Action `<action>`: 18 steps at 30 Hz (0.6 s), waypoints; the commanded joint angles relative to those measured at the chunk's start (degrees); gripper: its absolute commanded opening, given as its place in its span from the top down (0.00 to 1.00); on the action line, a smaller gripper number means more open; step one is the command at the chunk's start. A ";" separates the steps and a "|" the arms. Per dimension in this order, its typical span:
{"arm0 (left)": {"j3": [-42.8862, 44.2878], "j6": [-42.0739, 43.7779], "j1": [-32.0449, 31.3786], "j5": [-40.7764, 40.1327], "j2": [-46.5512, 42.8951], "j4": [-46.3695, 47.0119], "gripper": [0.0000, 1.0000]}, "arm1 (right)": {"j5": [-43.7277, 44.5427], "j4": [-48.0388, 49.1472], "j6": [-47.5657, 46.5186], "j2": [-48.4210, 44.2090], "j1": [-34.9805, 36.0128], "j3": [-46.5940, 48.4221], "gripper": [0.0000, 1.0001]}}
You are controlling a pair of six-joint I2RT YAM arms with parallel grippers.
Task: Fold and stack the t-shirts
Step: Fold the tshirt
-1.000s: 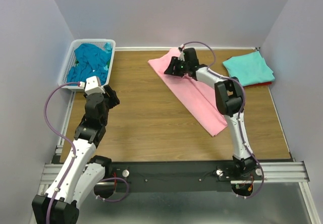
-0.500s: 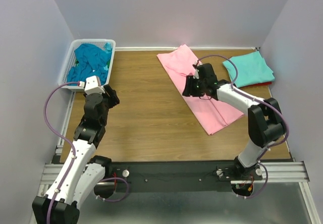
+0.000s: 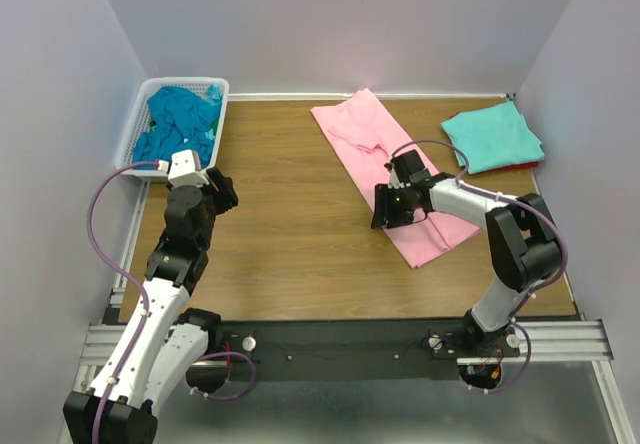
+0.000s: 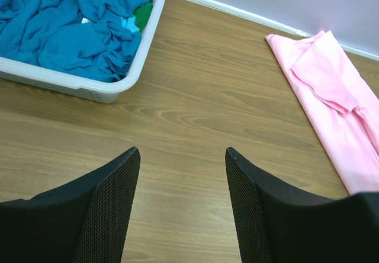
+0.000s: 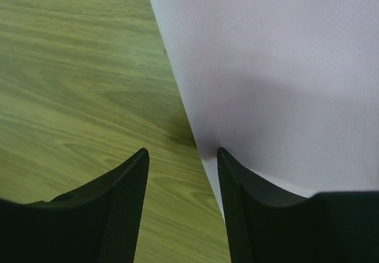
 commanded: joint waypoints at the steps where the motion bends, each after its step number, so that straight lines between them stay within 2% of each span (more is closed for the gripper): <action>1: -0.22 0.84 0.34 1.22 -1.47 1.36 0.33 | -10.67 -1.89 1.21 4.51 3.55 0.76 0.43; 7: -0.31 0.67 0.34 1.40 -2.52 0.92 0.32 | -12.79 -1.02 7.09 12.69 15.93 9.72 0.43; 12: -0.66 1.10 0.34 3.24 -3.49 0.83 0.32 | -11.92 0.31 11.59 20.17 20.70 21.22 0.42; 16: -1.71 1.63 0.34 5.26 -4.01 1.97 0.30 | -8.05 0.04 12.38 17.90 20.97 24.77 0.42; 17: -1.98 1.46 0.34 5.35 -3.84 2.06 0.25 | -5.96 -0.04 12.21 16.49 20.97 24.68 0.42; 18: -2.33 1.19 0.34 5.62 -3.67 2.67 0.24 | -4.98 -0.48 12.12 13.78 20.97 24.42 0.42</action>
